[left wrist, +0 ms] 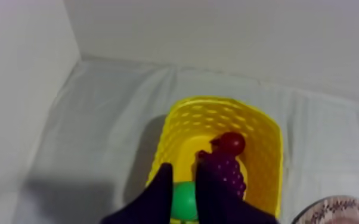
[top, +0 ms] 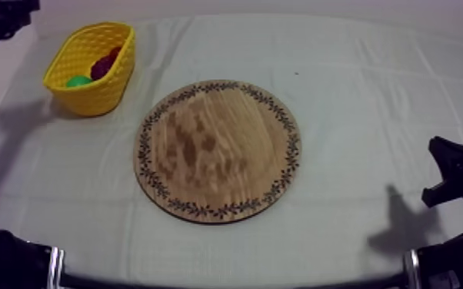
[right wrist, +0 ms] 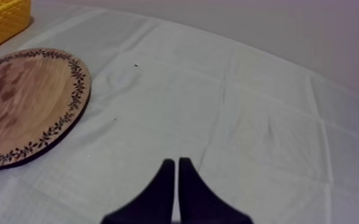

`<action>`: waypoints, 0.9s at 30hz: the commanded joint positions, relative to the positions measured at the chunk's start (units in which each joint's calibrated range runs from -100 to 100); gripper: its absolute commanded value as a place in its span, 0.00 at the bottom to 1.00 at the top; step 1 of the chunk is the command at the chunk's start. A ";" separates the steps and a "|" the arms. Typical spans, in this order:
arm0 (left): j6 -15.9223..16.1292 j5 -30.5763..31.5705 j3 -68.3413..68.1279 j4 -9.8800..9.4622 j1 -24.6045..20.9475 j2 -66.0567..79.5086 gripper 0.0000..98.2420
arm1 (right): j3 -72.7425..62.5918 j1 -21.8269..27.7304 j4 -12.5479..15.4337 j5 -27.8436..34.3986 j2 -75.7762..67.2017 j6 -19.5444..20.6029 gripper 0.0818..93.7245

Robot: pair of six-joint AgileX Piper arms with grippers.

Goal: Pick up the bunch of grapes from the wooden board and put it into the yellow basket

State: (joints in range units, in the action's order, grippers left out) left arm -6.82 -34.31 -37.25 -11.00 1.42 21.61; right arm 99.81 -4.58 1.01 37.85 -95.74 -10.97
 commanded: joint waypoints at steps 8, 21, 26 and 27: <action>1.67 2.46 -27.84 1.25 0.23 33.62 0.00 | -0.03 -0.02 -0.01 -0.03 -0.01 0.01 0.00; 0.44 4.27 -56.49 -0.52 0.95 64.96 0.00 | -0.03 -0.02 -0.01 -0.03 -0.01 0.01 0.00; 2.41 4.57 -60.28 1.64 0.23 70.07 0.00 | -0.03 -0.02 -0.01 -0.03 -0.01 0.02 0.00; 3.11 4.54 -60.72 2.46 0.12 70.89 0.00 | -0.03 -0.02 -0.01 -0.03 -0.01 0.02 0.00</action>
State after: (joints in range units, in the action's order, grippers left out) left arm -4.68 -29.79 -97.05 -9.37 1.59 90.17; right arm 99.81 -4.58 1.01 37.85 -95.74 -10.97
